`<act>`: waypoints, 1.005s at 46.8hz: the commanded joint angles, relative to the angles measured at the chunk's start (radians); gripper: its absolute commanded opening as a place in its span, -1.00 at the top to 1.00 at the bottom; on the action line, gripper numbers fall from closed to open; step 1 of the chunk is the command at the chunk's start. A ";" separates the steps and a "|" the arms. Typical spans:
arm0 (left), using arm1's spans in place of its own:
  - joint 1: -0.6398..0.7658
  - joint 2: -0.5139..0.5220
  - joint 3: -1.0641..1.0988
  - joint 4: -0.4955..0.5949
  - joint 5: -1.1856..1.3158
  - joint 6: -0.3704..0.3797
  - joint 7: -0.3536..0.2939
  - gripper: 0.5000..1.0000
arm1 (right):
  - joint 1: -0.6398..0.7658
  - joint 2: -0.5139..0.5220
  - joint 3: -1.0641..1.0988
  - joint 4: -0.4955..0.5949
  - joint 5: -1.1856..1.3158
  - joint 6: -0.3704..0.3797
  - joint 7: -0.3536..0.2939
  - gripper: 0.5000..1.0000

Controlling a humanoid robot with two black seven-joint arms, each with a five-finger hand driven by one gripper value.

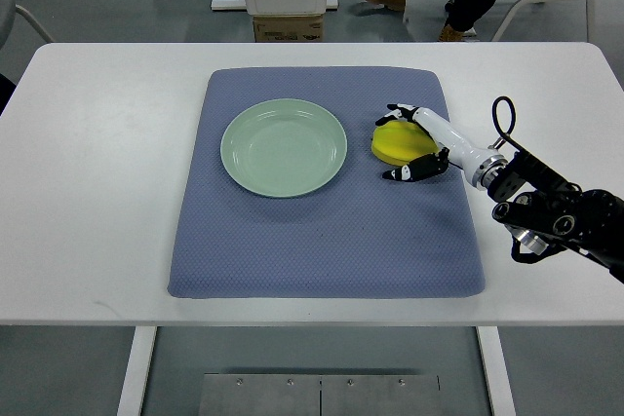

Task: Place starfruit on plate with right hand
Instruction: 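Close the right hand fingers around the yellow starfruit, then lift the starfruit and carry it over the green plate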

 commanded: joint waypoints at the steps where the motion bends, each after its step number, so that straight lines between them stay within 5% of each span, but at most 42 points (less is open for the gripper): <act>1: 0.000 0.000 0.000 0.000 0.000 0.000 0.000 -1.00 | 0.003 0.008 -0.019 -0.011 0.002 0.000 0.002 -0.35; 3: 0.000 0.000 0.000 0.000 0.000 0.000 0.000 -1.00 | 0.003 0.011 -0.019 -0.015 0.002 0.000 0.002 -0.12; 6: 0.000 0.000 0.000 0.000 0.000 0.000 0.000 -1.00 | 0.005 0.013 -0.015 -0.024 0.006 0.000 0.000 0.51; 10: 0.000 0.000 0.000 0.000 0.000 0.000 0.000 -1.00 | 0.008 0.013 -0.016 -0.024 0.040 0.000 -0.003 1.00; 21: 0.000 0.000 0.000 0.000 0.000 0.000 0.000 -1.00 | 0.029 0.014 -0.015 -0.015 0.114 0.077 -0.027 1.00; 47: 0.000 0.000 0.000 0.000 0.001 0.000 0.000 -1.00 | 0.103 0.004 0.074 0.005 0.167 0.123 -0.013 1.00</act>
